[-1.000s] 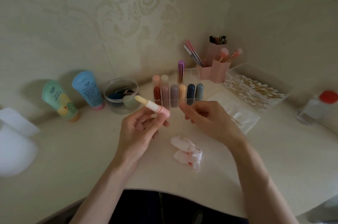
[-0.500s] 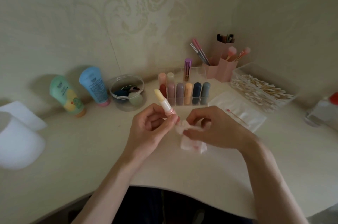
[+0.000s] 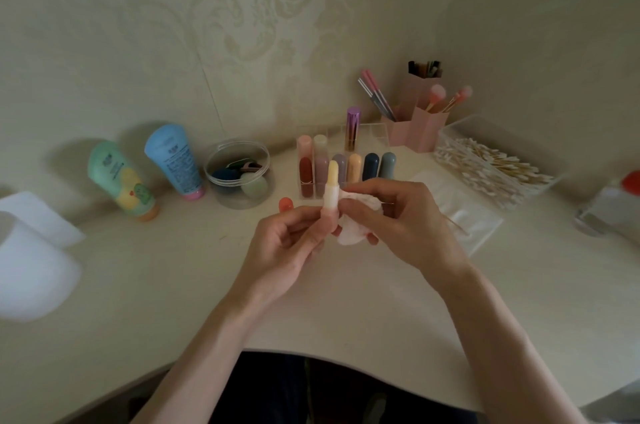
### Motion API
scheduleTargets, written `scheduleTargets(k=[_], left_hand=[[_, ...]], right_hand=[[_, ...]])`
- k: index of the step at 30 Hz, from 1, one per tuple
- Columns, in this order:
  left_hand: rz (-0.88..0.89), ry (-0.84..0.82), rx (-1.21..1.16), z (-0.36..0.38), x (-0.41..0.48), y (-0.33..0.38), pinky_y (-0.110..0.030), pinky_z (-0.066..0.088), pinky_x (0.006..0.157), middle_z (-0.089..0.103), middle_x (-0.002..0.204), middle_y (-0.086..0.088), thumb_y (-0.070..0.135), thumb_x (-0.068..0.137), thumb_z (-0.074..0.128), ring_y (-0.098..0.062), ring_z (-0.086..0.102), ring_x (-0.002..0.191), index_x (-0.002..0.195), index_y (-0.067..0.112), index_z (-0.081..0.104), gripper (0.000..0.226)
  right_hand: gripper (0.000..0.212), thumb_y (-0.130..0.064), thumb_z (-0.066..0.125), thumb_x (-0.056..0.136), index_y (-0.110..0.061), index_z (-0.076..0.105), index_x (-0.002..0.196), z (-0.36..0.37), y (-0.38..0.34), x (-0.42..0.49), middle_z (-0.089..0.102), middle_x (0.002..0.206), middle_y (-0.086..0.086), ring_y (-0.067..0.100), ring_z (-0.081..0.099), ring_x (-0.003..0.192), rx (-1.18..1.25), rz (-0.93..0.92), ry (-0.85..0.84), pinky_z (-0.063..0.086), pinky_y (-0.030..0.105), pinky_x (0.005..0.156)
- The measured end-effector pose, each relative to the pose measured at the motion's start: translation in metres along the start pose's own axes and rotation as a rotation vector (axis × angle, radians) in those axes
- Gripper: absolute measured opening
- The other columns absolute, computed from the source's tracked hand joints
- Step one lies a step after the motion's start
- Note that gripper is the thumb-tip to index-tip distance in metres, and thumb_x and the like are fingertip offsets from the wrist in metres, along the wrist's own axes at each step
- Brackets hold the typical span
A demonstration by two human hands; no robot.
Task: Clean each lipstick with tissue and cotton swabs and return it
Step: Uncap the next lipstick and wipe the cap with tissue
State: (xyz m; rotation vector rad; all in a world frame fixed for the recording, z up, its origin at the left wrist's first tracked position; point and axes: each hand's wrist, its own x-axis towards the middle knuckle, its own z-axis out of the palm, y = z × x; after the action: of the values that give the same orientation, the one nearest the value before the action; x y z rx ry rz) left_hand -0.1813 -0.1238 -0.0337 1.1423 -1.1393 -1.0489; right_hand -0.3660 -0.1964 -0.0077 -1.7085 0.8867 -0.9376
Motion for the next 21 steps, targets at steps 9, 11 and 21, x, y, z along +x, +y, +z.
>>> scheduleTargets(k=[9,11,21], left_hand=[[-0.026,-0.008,0.052,-0.001,-0.001,-0.003,-0.013,0.037,0.057,0.063,0.064,0.011,0.024,0.093,0.066,-0.006,0.048,0.058,0.109,0.013,0.077,0.022],[-0.017,-0.004,0.06,0.001,-0.002,-0.002,-0.01,0.044,0.063,0.077,0.079,0.009,0.018,0.093,0.067,0.0,0.062,0.067,0.109,0.014,0.077,0.019],[-0.062,0.06,0.012,-0.001,-0.002,-0.001,-0.015,0.037,0.056,0.074,0.086,-0.001,0.027,0.098,0.063,-0.011,0.043,0.061,0.105,0.01,0.079,0.025]], right_hand=[[0.03,-0.022,0.06,0.103,-0.016,0.075,0.128,-0.014,-0.004,-0.01,0.065,0.09,0.01,0.024,0.043,0.079,0.311,0.182,-0.291,0.036,0.026,0.066],[0.028,-0.019,0.066,0.1,-0.018,0.077,0.126,-0.014,-0.002,-0.009,0.073,0.101,0.015,0.025,0.052,0.088,0.306,0.211,-0.292,0.039,0.033,0.075],[0.009,-0.005,0.076,0.092,-0.012,0.079,0.097,-0.01,0.005,-0.008,0.073,0.079,-0.003,0.008,0.064,0.07,0.165,0.043,0.014,0.048,0.018,0.062]])
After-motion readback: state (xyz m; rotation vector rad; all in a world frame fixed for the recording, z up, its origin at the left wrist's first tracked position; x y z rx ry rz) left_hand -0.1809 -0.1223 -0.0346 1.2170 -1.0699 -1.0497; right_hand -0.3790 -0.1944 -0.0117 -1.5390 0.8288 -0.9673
